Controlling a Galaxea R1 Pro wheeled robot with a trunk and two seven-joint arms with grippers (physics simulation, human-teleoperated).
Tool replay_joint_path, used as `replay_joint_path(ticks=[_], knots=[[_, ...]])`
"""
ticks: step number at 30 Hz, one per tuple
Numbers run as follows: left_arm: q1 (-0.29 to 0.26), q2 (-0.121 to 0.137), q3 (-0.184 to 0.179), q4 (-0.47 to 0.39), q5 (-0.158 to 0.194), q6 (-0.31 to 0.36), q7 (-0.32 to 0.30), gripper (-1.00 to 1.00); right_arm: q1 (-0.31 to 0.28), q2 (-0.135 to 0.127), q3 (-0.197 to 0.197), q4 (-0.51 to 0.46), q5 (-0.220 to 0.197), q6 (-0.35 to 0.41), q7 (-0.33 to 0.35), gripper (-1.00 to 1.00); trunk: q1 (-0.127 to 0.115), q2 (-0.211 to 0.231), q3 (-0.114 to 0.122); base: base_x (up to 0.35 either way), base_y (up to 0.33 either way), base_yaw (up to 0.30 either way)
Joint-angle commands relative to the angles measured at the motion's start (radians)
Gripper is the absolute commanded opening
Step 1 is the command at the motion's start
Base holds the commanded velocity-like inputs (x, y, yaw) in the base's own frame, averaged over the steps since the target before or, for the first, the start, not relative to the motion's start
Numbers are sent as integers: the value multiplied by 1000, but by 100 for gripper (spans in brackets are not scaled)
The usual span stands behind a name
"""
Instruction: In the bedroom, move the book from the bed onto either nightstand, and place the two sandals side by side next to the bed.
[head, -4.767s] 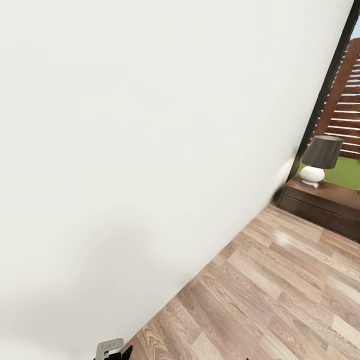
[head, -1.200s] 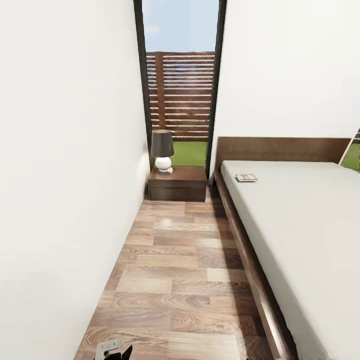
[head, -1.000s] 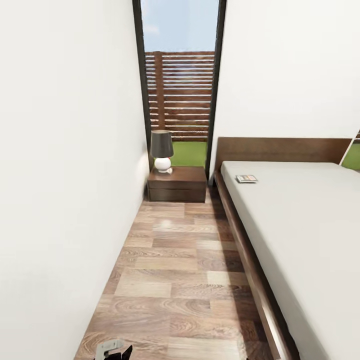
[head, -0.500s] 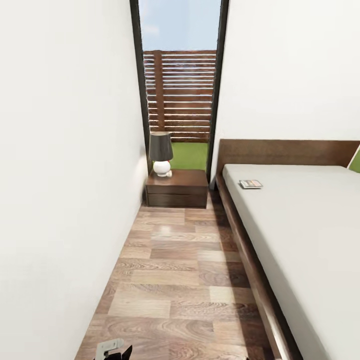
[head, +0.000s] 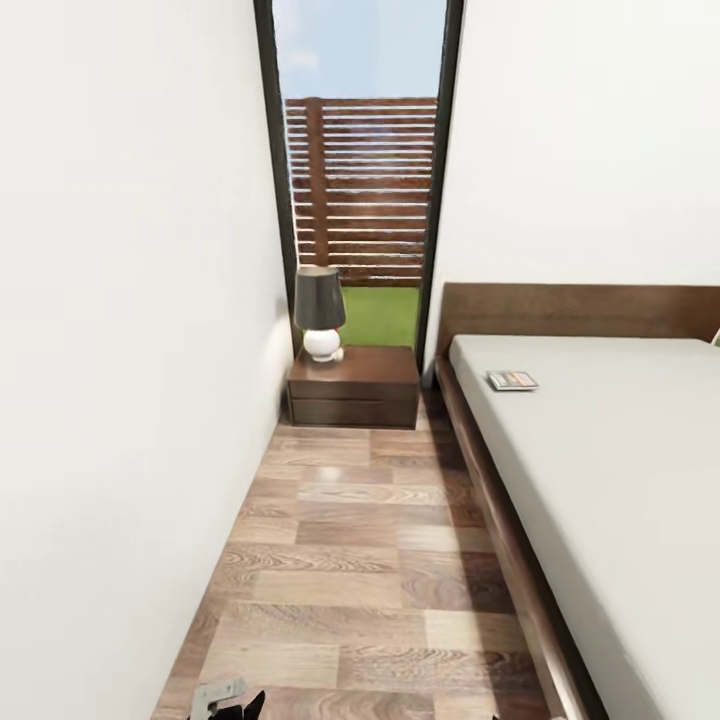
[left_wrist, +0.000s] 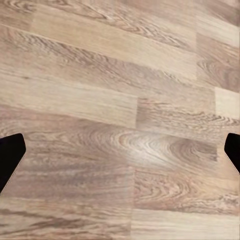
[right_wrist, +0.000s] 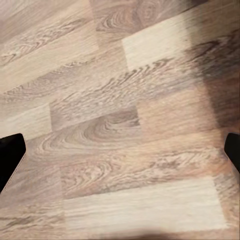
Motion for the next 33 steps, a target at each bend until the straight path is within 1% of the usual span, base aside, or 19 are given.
replay_joint_path(ticks=[1,33], knots=[[-1,0,8,1,4,0,-9,100,-1,-1,7,1,-9,-4,3,100,0,0,-1,331,0,0],[-1,0,8,1,4,0,-9,100,-1,0,7,1,-9,-5,-3,100,0,0,-1,331,0,0]])
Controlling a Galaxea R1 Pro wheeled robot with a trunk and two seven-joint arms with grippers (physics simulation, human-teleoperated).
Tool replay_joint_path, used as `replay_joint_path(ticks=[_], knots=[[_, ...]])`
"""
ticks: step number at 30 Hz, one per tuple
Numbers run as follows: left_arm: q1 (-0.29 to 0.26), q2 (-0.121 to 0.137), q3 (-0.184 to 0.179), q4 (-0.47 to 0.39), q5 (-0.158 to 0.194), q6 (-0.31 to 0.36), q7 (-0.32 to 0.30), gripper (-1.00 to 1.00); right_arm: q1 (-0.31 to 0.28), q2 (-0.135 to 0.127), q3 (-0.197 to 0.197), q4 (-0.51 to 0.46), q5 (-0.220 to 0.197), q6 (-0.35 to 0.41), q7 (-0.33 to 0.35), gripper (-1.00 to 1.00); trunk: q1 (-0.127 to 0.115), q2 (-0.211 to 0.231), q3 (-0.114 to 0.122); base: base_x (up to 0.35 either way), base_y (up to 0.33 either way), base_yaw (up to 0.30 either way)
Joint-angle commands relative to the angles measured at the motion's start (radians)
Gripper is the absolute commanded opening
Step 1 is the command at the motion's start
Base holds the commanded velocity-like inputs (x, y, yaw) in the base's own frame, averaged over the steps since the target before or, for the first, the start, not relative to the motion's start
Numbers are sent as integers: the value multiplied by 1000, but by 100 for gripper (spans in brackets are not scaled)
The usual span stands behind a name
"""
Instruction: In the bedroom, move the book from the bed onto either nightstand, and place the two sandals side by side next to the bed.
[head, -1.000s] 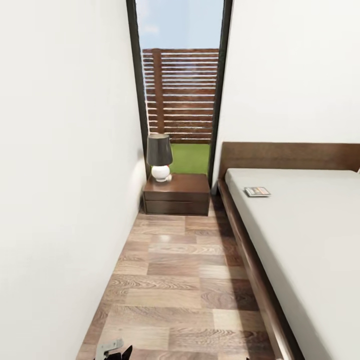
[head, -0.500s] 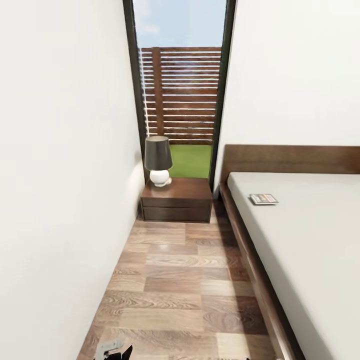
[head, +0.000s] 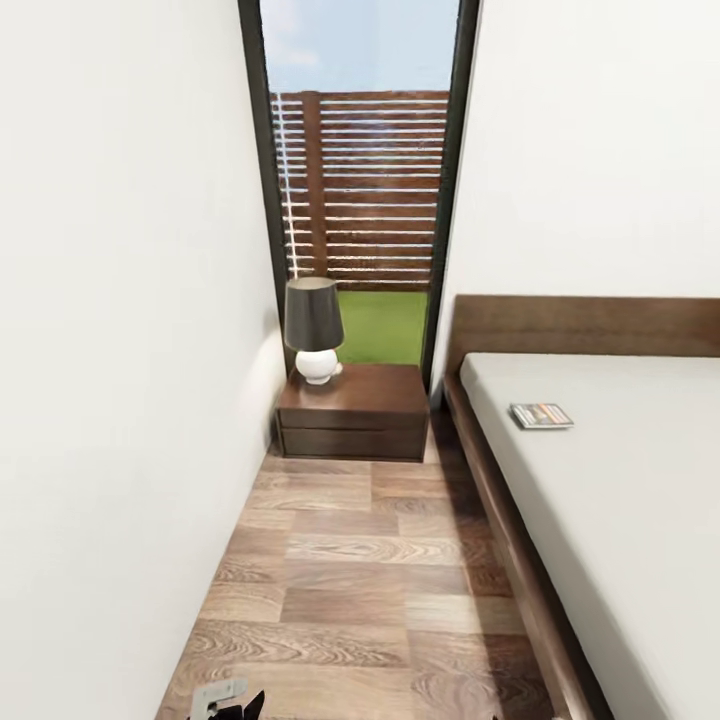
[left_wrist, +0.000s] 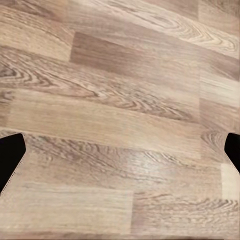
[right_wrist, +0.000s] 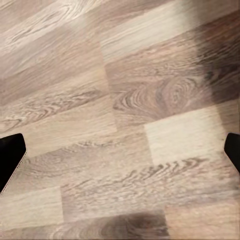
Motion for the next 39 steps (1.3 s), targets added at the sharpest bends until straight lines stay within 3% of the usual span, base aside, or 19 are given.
replay_joint_path(ticks=[1,39], knots=[[-1,0,8,1,4,0,-9,100,-1,0,7,1,-9,-4,3,100,0,0,-1,330,0,0],[-1,0,8,1,4,0,-9,100,-1,-1,7,1,-9,-4,3,100,0,0,-1,331,0,0]])
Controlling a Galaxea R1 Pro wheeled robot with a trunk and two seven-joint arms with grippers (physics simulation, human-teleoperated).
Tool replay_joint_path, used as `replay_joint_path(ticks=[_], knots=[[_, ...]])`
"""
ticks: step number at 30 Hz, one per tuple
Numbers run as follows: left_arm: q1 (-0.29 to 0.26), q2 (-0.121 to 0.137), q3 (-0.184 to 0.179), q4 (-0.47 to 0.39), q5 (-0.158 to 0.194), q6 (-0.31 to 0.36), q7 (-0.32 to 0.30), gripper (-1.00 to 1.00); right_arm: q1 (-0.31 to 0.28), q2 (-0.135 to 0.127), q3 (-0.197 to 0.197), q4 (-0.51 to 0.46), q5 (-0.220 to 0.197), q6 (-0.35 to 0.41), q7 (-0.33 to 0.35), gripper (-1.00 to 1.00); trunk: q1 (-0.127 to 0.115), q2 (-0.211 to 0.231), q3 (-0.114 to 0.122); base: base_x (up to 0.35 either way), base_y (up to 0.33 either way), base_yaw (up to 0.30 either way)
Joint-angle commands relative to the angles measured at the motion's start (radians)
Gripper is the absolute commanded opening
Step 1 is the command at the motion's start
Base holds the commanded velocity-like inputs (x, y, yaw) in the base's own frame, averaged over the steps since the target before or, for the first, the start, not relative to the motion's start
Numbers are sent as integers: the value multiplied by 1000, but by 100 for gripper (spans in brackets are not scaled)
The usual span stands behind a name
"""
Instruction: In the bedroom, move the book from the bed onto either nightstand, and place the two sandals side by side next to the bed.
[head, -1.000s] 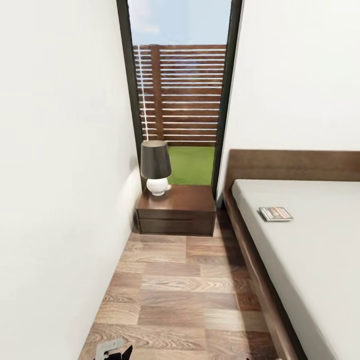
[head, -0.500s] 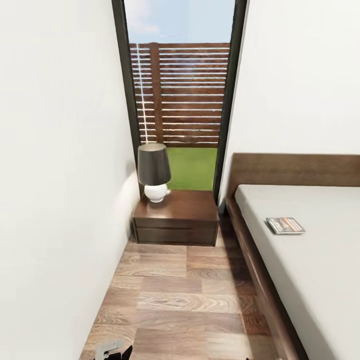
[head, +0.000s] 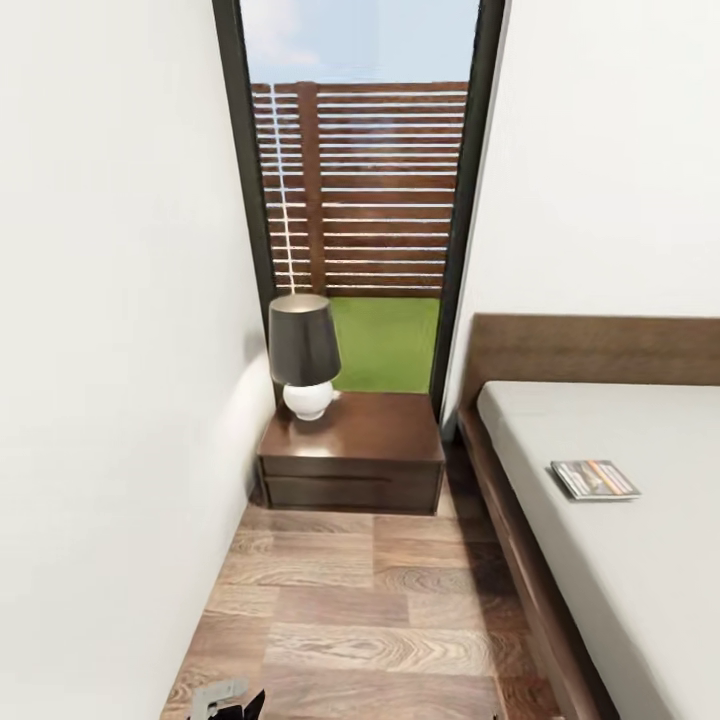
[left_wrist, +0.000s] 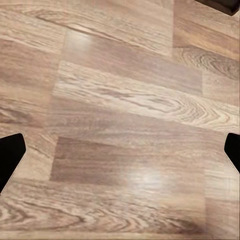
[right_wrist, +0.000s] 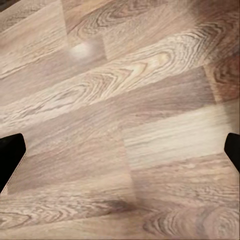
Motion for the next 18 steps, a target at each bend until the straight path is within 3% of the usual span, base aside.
replay_joint_path(ticks=[1,18], knots=[[-1,0,8,1,4,0,-9,100,-1,-1,7,1,-9,-4,3,100,0,0,-1,330,0,0],[-1,0,8,1,4,0,-9,100,-1,-1,7,1,-9,-3,3,100,0,0,-1,330,0,0]])
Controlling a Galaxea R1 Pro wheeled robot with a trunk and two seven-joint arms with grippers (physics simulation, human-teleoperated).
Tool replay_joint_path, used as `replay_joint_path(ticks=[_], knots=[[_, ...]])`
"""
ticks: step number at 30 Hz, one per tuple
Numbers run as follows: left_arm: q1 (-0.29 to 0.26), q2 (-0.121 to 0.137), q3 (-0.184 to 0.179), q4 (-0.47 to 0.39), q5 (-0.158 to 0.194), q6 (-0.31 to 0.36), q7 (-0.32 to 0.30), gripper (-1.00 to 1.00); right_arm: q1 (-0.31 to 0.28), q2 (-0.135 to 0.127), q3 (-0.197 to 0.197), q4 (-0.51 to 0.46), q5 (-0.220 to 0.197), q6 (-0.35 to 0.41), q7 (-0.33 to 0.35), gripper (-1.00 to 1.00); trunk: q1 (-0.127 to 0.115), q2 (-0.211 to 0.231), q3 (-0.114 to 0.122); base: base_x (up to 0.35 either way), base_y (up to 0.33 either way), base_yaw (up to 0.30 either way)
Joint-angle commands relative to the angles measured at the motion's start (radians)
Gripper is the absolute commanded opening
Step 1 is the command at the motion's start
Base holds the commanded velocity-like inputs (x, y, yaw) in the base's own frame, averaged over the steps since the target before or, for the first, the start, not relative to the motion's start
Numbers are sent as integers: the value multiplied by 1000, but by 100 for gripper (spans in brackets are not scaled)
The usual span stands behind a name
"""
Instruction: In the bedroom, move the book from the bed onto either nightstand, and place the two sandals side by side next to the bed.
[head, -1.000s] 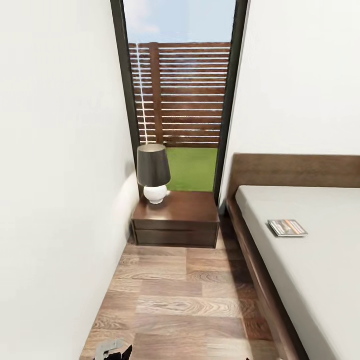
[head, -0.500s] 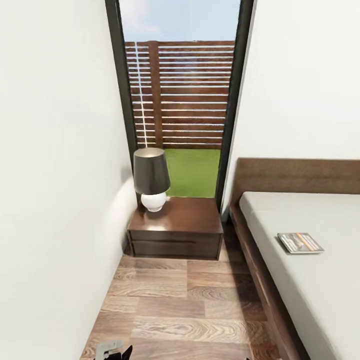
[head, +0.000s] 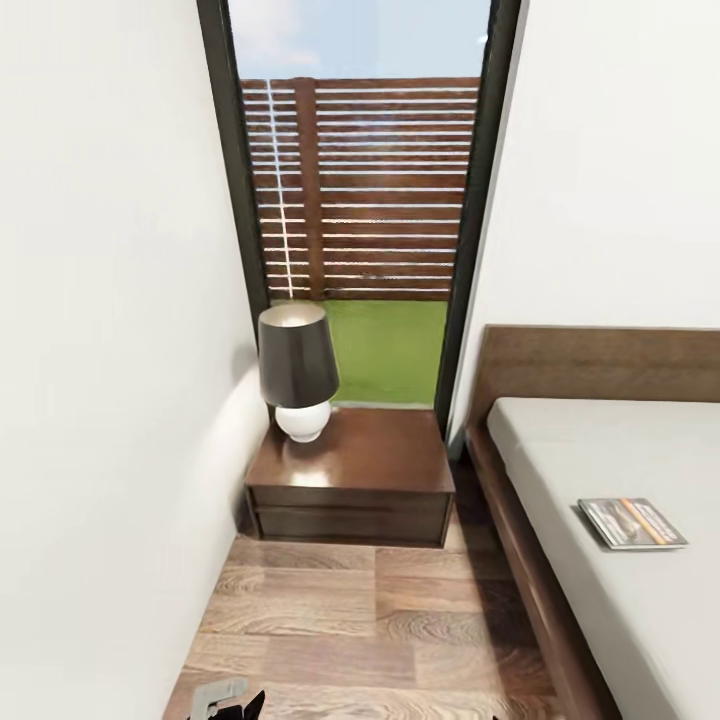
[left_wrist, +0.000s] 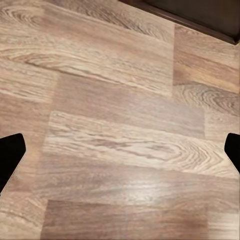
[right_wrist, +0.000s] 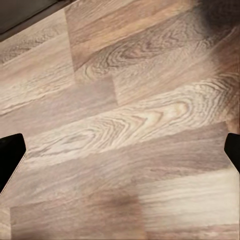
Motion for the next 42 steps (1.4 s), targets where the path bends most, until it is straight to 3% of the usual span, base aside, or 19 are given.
replay_joint_path(ticks=[1,42], knots=[[-1,0,8,2,4,0,-9,100,-1,-1,7,1,-9,-4,3,100,0,0,-1,330,0,0],[-1,0,8,2,4,0,-9,100,-1,-1,7,2,-9,-4,3,100,0,0,-1,303,0,0]])
